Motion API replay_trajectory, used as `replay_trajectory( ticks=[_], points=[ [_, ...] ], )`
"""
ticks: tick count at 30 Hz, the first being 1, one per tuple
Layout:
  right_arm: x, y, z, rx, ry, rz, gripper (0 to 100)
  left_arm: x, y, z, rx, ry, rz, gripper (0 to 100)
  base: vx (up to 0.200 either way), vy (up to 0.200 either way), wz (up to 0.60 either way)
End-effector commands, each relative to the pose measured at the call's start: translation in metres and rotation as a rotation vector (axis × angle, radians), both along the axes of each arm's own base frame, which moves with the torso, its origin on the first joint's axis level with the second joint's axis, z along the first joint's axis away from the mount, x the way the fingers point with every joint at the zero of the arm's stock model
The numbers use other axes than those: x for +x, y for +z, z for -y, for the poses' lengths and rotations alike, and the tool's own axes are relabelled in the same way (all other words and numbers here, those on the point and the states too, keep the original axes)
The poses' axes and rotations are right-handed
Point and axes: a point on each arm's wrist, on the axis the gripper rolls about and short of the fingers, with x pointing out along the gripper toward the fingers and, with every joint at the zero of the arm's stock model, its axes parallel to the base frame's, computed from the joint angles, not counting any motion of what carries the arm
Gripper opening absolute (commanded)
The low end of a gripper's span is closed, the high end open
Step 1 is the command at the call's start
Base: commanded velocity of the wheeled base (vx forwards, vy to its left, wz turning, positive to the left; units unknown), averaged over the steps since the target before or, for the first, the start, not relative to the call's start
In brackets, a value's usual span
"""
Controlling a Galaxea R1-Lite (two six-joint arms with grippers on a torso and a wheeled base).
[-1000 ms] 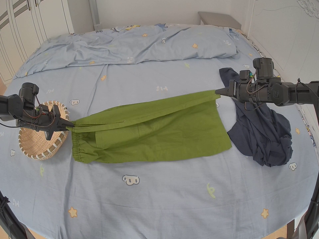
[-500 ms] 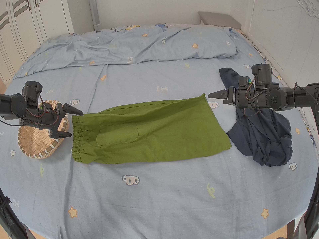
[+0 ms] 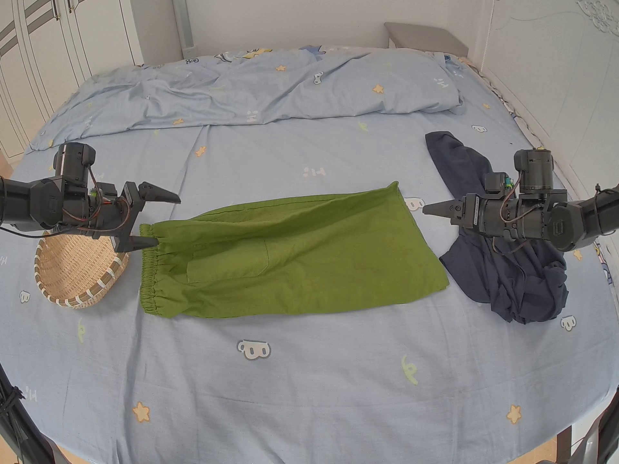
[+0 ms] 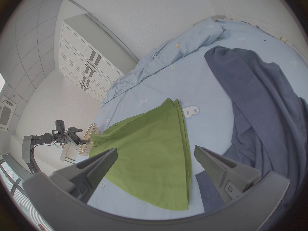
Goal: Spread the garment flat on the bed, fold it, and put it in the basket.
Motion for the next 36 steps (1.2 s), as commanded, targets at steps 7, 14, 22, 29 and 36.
replay_trajectory(
  ticks=[7,14,22,29,36],
  points=[
    [-0.035,0.025,0.008,0.013,-0.007,0.073,100,0.045,-0.011,0.013,-0.013,0.028,0.098,100,0.0,0.0,0.0],
    [-0.04,0.033,0.013,0.019,-0.021,0.096,100,0.075,-0.006,0.012,-0.01,0.1,0.151,100,0.0,0.0,0.0],
    [-0.041,0.035,0.013,0.019,-0.02,0.101,100,0.08,-0.003,0.014,-0.031,0.138,0.146,100,0.0,0.0,0.0],
    [-0.044,0.038,0.013,0.02,-0.019,0.111,100,0.026,0.045,0.016,-0.043,0.14,0.2,100,0.0,0.0,0.0],
    [-0.053,0.047,0.014,0.024,-0.016,0.135,100,-0.046,0.081,0.019,-0.042,0.139,0.258,100,0.0,0.0,0.0]
  ],
)
